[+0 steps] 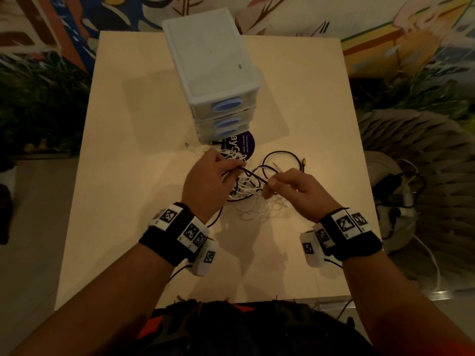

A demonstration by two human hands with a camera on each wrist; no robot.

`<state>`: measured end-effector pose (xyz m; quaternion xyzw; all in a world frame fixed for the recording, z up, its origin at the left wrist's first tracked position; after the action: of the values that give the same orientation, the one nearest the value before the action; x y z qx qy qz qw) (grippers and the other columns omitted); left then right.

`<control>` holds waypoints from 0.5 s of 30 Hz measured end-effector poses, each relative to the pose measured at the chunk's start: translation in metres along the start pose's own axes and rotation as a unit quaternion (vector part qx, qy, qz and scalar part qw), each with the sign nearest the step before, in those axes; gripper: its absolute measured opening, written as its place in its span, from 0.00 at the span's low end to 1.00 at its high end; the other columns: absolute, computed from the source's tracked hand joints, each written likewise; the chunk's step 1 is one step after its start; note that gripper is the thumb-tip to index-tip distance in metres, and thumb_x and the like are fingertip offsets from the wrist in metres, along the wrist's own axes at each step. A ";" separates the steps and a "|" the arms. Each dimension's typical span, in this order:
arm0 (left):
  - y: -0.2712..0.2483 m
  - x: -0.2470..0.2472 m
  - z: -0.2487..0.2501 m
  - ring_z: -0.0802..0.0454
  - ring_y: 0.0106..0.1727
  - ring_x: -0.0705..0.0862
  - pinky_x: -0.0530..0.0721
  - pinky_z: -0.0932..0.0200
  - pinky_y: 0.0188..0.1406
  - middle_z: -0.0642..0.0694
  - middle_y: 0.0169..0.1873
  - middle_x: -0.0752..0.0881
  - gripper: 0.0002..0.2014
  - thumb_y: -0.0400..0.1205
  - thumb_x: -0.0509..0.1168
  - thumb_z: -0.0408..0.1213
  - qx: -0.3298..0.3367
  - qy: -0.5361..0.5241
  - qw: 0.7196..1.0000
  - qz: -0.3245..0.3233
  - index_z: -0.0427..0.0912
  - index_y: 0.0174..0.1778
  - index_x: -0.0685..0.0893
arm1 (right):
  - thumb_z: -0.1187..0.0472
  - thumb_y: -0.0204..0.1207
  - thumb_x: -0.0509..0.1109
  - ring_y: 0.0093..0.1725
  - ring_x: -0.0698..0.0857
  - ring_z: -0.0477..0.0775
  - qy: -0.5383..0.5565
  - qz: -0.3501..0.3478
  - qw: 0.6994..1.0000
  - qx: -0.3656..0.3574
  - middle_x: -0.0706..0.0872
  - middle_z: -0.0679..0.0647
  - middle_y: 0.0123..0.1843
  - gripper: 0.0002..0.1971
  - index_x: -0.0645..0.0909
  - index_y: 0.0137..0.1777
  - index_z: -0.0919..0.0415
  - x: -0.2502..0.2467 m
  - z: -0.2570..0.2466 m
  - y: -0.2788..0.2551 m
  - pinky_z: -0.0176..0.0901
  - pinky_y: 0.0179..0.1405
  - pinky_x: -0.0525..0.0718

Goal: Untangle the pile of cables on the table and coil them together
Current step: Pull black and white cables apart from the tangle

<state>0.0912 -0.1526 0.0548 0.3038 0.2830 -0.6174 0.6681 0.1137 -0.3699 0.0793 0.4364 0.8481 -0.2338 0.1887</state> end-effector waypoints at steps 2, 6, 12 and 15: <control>-0.001 -0.006 0.008 0.52 0.50 0.79 0.71 0.64 0.46 0.50 0.48 0.81 0.10 0.84 0.72 0.48 0.072 0.024 0.997 0.033 0.54 0.59 0.93 | 0.44 0.88 0.59 0.53 0.87 0.37 0.026 -0.005 0.999 0.032 0.92 0.40 0.47 0.21 0.93 0.49 0.49 -0.001 -0.006 -0.001 0.36 0.59 0.80; -0.005 -0.008 0.022 0.45 0.53 0.81 0.70 0.64 0.51 0.47 0.51 0.87 0.08 0.83 0.71 0.43 0.141 0.060 0.987 0.045 0.48 0.56 0.92 | 0.41 0.87 0.59 0.48 0.88 0.39 0.010 0.003 1.000 -0.005 0.92 0.44 0.44 0.21 0.91 0.46 0.50 -0.001 -0.029 0.011 0.36 0.53 0.82; -0.010 0.007 -0.005 0.52 0.45 0.83 0.76 0.60 0.43 0.49 0.53 0.84 0.09 0.87 0.68 0.45 0.028 0.011 0.999 -0.027 0.51 0.62 0.88 | 0.51 0.89 0.62 0.45 0.87 0.45 -0.027 0.012 0.995 -0.099 0.89 0.44 0.42 0.15 0.87 0.45 0.50 0.008 -0.047 0.021 0.53 0.49 0.85; -0.011 0.008 -0.022 0.49 0.48 0.84 0.78 0.58 0.46 0.47 0.53 0.84 0.12 0.88 0.67 0.48 -0.013 0.004 0.999 -0.034 0.48 0.62 0.90 | 0.55 0.89 0.64 0.47 0.87 0.46 0.011 0.054 0.992 -0.117 0.89 0.42 0.42 0.14 0.89 0.45 0.51 0.002 -0.044 0.013 0.50 0.50 0.84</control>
<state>0.0808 -0.1421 0.0340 0.2881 0.3039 -0.6352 0.6490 0.1179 -0.3374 0.1111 0.4593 0.8467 -0.1176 0.2415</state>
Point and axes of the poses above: each hand's wrist, its own y-axis towards the middle knuckle, its own x-axis out of the palm, z = x × y, the point moved 3 cm from there along y, towards the middle knuckle
